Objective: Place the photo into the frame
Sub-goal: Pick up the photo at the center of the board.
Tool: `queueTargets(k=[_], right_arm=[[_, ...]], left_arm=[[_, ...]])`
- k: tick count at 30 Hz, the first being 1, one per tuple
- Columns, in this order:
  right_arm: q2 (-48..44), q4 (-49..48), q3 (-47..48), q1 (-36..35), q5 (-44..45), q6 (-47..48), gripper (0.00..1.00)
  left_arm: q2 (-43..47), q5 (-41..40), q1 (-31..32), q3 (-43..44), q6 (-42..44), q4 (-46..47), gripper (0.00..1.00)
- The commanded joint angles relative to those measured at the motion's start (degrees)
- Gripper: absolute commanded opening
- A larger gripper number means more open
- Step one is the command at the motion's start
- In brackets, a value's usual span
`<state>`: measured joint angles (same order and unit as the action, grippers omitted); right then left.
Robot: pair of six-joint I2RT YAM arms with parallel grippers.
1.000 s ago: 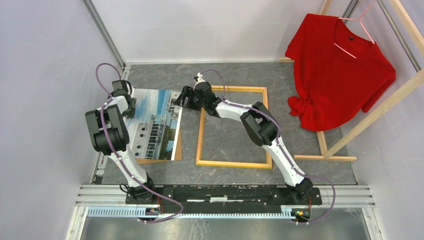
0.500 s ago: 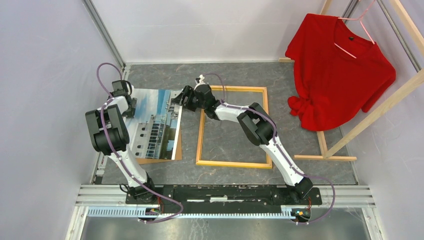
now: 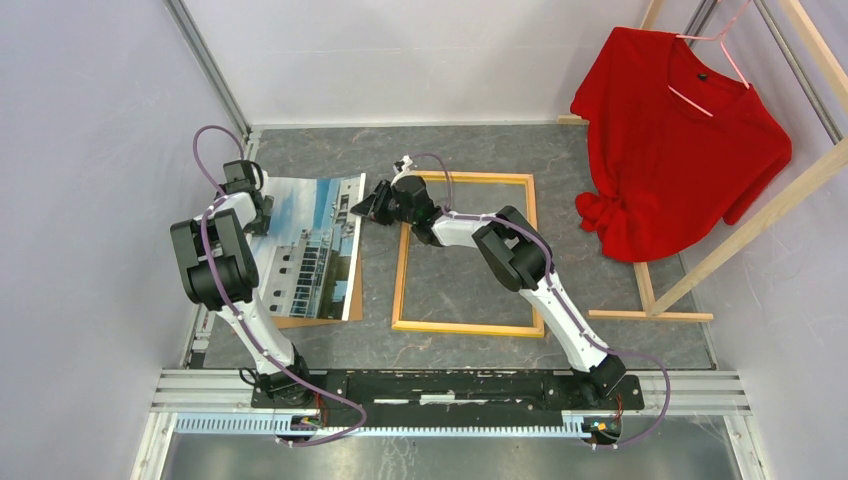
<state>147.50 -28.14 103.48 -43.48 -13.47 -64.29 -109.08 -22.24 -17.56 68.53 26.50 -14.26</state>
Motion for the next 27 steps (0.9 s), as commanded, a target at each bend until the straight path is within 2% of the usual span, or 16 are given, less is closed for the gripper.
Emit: queueTargets(k=[1,6,10,14,17,20,23,27], right_arm=[[-1.5,-3.6,2.5,-0.8,-1.1,-0.3,0.22],[-1.9,-4.3,3.3,-1.0,-0.7,0.0,0.17],[-3.8,-4.2,2.3,-1.0,-0.6,1.7,0.02],[-8.3,-6.6,-1.3,-0.8,-1.2,3.7,0.00],[-14.4,-6.4,-4.2,0.0,-2.4,7.6,0.00],[-21.4,-3.8,-6.9,1.7,-3.9,12.6,0.00],[-30.8,0.5,-11.1,3.8,-4.2,19.5,0.00],[-43.3,7.4,-17.3,8.6,-5.8,26.9,0.00]], left_arm=[[-1.3,6.8,-0.4,-0.5,0.1,-5.0,0.89],[0.4,8.6,-0.6,0.9,0.2,-7.5,0.89],[0.7,8.7,-0.6,0.9,0.5,-8.4,0.90],[2.0,9.3,-0.8,2.7,0.2,-10.8,0.95],[4.6,11.6,-1.1,6.6,-1.6,-14.7,1.00],[6.6,13.4,-1.2,9.9,-5.0,-16.8,1.00],[7.0,18.9,-1.0,13.6,-7.9,-21.3,1.00],[7.8,21.6,1.0,13.5,-9.0,-22.6,1.00]])
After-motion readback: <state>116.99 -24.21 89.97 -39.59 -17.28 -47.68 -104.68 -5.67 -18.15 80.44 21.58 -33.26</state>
